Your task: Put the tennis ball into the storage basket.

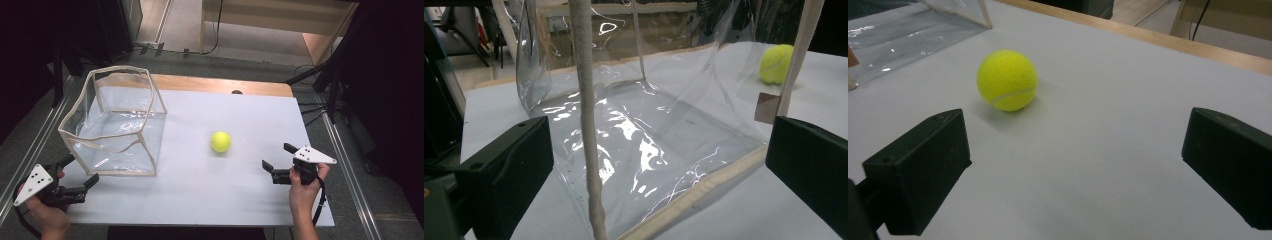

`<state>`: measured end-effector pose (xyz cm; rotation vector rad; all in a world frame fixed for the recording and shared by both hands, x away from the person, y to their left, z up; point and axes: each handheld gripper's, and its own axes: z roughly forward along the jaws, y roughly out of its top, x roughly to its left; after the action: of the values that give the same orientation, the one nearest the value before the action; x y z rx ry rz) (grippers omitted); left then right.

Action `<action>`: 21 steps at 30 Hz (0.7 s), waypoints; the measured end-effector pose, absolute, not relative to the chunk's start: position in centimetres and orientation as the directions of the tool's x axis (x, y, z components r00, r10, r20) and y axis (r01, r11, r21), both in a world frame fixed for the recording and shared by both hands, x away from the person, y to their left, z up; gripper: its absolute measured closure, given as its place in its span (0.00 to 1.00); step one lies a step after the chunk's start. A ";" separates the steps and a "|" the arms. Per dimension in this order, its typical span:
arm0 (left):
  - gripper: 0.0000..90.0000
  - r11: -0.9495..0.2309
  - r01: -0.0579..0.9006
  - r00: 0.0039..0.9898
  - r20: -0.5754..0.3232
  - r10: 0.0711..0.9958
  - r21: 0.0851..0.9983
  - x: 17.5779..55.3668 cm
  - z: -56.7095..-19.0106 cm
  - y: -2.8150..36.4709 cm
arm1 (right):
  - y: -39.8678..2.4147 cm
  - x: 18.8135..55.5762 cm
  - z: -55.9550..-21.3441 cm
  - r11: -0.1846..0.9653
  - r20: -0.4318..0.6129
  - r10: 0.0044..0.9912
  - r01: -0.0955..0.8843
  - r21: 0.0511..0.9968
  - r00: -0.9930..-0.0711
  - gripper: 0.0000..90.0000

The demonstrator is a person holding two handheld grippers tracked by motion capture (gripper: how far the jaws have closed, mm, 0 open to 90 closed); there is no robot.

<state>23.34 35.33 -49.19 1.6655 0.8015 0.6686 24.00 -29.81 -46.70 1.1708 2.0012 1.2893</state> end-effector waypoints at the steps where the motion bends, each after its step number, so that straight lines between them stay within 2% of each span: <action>1: 0.00 -0.156 0.164 0.613 0.024 0.790 0.974 23.4 -49.2 35.3 | -29.7 24.2 -46.6 0.190 0.051 0.853 0.400 0.897 -0.520 0.00; 21: 0.00 -0.145 0.168 0.617 0.011 0.787 0.975 23.5 -49.3 35.4 | -26.9 27.5 -45.0 0.239 0.057 0.810 0.417 0.877 -0.584 0.00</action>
<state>23.46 35.35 -49.29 1.6607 0.7992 0.6529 27.50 -26.89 -45.03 1.1242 2.1070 1.2948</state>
